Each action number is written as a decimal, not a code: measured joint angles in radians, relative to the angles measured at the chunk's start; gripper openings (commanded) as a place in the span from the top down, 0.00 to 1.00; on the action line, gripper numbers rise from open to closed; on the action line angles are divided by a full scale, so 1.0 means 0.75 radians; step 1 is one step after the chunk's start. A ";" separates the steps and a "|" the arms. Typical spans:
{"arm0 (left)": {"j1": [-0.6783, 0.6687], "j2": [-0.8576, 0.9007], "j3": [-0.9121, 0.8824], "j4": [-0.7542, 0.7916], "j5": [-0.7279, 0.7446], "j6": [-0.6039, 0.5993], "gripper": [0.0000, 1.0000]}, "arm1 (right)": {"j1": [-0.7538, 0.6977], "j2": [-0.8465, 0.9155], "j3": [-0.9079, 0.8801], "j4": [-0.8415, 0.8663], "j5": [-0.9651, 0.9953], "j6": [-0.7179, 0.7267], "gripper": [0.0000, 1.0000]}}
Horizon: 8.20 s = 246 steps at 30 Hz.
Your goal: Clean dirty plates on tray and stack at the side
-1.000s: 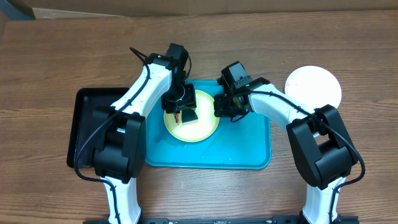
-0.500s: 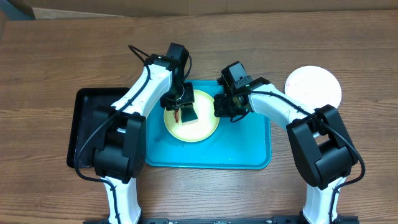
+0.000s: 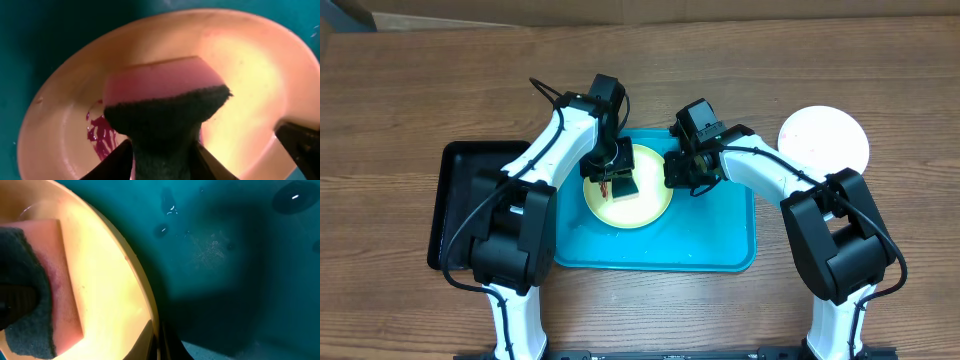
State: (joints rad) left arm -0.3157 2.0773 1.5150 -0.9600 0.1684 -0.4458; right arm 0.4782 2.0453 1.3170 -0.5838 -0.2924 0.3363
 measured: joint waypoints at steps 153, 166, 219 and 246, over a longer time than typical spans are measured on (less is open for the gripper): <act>0.921 -0.706 -0.391 -0.199 -0.169 -0.089 0.96 | 0.881 -0.596 0.440 0.164 2.267 -1.748 0.96; 0.921 -0.706 -0.392 -0.199 -0.168 -0.089 0.96 | 0.692 -0.596 0.453 -0.343 2.007 -1.209 0.96; 0.921 -0.706 -0.396 -0.148 -0.170 -0.042 0.96 | -1.122 -0.594 -0.286 -0.087 0.003 -0.101 0.00; 0.921 -0.343 -0.388 0.077 -0.114 0.001 0.18 | -0.403 -0.594 -0.286 -0.149 -0.213 -0.165 0.00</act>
State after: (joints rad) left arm 0.3752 1.8202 1.2240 -0.9020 0.0826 -0.4450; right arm 0.1761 1.6001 1.1027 -0.6952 -0.4519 0.2123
